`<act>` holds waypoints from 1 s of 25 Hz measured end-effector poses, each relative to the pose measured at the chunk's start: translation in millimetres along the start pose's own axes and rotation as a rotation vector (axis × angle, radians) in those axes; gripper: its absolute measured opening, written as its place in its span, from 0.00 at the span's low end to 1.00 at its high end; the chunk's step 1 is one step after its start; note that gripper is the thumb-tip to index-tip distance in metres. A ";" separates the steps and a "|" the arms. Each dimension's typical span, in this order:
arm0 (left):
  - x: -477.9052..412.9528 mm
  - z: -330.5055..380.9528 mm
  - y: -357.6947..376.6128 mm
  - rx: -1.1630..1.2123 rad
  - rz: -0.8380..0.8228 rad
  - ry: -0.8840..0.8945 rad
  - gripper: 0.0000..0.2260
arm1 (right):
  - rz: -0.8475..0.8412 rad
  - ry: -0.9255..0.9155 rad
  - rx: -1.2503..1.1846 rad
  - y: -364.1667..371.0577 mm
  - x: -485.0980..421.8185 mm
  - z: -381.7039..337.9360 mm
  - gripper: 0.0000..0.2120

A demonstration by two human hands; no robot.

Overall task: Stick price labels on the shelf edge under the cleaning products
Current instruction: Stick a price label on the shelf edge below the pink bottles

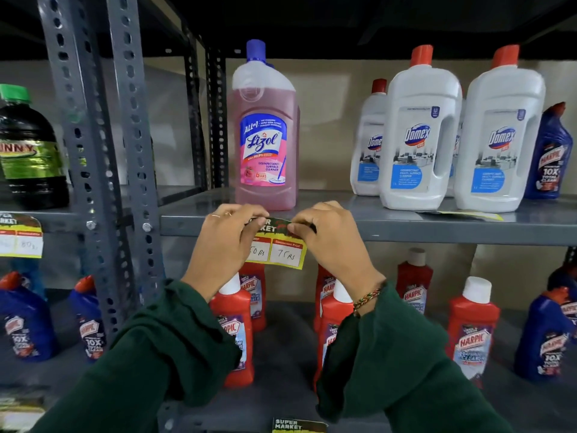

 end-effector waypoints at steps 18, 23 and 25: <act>-3.4 -1.5 3.6 -0.197 -0.091 0.089 0.03 | 0.135 0.109 0.082 11.8 6.3 -13.0 0.09; -14.3 2.9 -5.0 -0.068 -0.045 0.046 0.02 | 0.199 0.165 0.066 5.4 1.9 -12.0 0.08; -15.6 4.2 -4.7 -0.076 -0.033 0.053 0.02 | 0.216 0.181 0.079 4.9 1.3 -10.7 0.09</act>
Point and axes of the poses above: each hand's wrist, its own x-axis away from the middle knuckle, its own y-axis out of the palm, z = x × y, the point moved 5 cm from there along -x, towards the middle knuckle, and after that the axes turned 15 degrees about -y, right-handed, at the moved point
